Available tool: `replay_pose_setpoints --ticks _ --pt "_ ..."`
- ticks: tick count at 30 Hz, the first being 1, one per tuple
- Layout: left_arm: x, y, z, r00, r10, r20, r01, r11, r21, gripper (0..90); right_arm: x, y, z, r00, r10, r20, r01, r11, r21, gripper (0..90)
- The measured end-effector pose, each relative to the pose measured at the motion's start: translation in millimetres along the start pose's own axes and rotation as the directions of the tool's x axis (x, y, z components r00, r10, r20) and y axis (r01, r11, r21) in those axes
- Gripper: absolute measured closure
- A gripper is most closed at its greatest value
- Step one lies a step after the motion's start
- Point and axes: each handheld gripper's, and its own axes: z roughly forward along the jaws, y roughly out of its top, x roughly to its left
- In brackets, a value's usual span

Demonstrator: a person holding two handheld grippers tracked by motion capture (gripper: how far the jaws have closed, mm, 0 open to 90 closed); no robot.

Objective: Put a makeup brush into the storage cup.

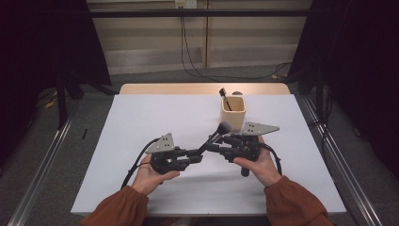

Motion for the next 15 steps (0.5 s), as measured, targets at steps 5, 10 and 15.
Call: replay_pose_setpoints --ticks 5,10,15 --pt "-0.6 -1.6 3.4 0.9999 0.011 -0.002 -0.011 0.9997 0.020 74.4 -1.7 -1.1 0.2 0.9996 0.024 -0.014 -0.024 0.9997 -0.006 65.6" --pt "-2.9 -3.9 8.4 0.9997 0.024 0.002 -0.024 0.9990 0.038 74.2 -1.3 -0.9 1.0 0.9978 0.041 -0.052 -0.041 0.9991 -0.004 70.4" --pt "-2.8 -5.5 10.8 0.9997 0.021 -0.007 -0.021 0.9988 0.043 74.1 -6.1 -2.8 0.6 0.9957 0.065 -0.065 -0.065 0.9979 0.001 70.9"
